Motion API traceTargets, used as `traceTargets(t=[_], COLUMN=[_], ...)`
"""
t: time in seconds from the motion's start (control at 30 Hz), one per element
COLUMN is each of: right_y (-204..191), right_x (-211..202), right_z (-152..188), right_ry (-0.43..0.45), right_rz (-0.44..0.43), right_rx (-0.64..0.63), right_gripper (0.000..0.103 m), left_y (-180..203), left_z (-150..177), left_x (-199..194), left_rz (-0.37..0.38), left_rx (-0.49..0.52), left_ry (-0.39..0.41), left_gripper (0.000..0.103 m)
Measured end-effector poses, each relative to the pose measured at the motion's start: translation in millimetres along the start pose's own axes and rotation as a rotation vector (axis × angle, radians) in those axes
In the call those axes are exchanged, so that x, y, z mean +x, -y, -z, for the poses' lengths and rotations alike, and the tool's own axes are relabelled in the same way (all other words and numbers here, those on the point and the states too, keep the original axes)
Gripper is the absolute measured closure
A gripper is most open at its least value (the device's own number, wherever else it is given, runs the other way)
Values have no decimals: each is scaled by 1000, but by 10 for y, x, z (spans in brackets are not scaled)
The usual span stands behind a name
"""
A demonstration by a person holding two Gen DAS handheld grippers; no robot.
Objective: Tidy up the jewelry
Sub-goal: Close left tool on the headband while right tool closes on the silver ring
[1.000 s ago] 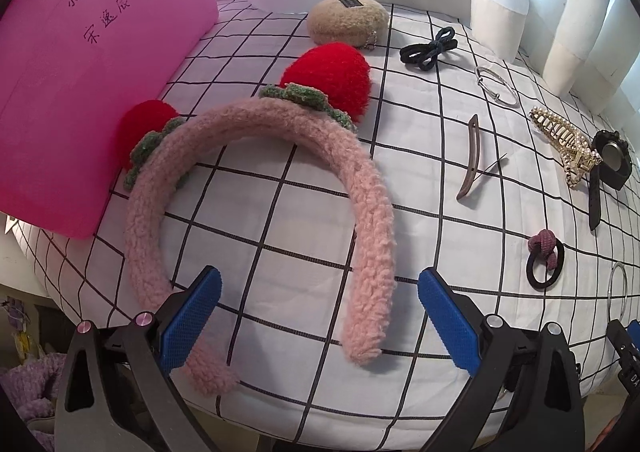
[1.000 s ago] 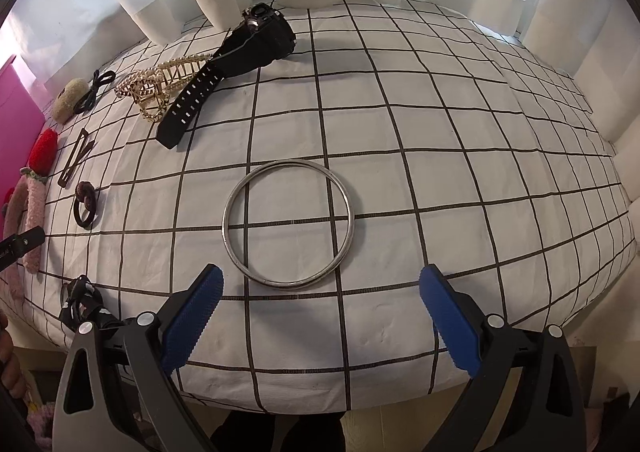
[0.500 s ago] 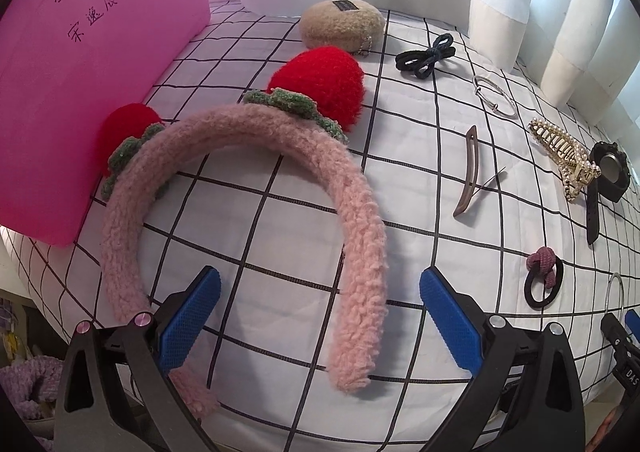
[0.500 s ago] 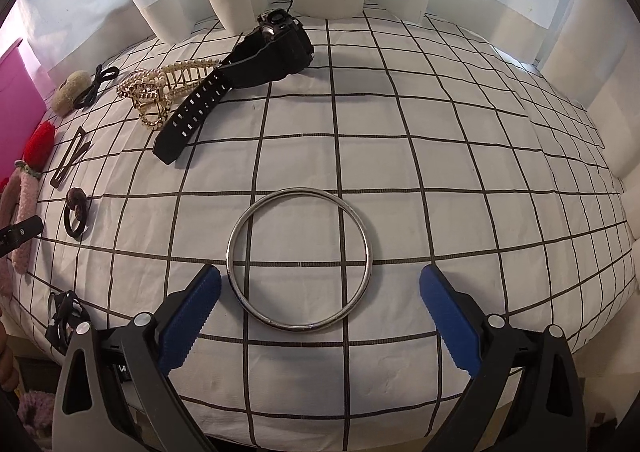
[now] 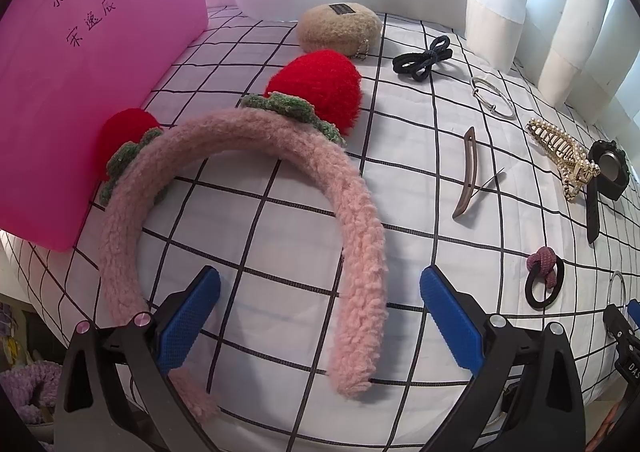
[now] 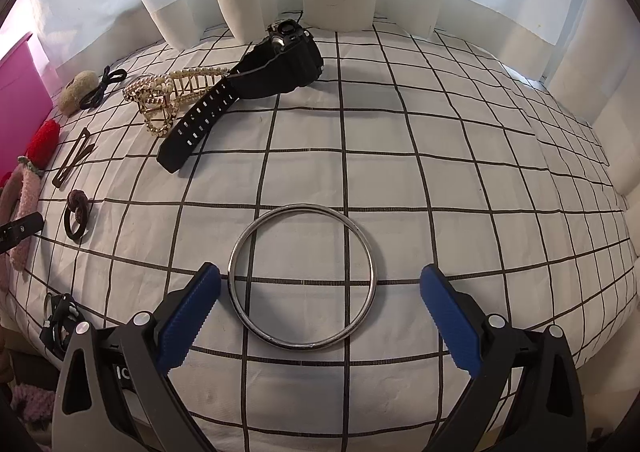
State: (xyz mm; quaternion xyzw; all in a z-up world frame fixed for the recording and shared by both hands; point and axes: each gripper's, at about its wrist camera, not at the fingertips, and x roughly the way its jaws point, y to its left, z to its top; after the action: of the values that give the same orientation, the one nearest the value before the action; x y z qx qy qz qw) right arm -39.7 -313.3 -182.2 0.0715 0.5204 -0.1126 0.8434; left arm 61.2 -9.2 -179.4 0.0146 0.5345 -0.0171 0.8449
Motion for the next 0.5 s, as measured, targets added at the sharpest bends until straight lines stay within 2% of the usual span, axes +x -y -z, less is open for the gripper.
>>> traceTargets(t=[0.13, 0.2, 0.3, 0.37, 0.4, 0.43, 0.47, 0.5], right_y=[-6, -7, -46, -85, -86, -84, -85, -81], right_x=[-13, -23, -58, -83, -84, -88, -92, -96], right_z=[17, 27, 39, 31, 28, 27, 26, 27], right_ry=[4, 6, 16, 21, 19, 19, 20, 21], right_rz=[-12, -15, -25, -27, -29, -31, -32, -35], right_rx=[-5, -7, -25, -40, -37, -36, -35, -32], right_gripper=[10, 10, 19, 33, 33, 33, 33, 33], left_y=[10, 33, 54, 58, 55, 59, 61, 61], left_z=[-6, -3, -1, -2, -5, -10, -23, -31], left_x=[-28, -54, -95, -125, -139, -151, -151, -148], left_rz=[8, 15, 23, 27, 30, 37, 56, 69], left_rx=[3, 9, 19, 23, 25, 28, 27, 26], left_ry=[-4, -3, 7, 16, 21, 23, 19, 14], left_gripper=[12, 19, 35, 54, 62, 79, 90, 93])
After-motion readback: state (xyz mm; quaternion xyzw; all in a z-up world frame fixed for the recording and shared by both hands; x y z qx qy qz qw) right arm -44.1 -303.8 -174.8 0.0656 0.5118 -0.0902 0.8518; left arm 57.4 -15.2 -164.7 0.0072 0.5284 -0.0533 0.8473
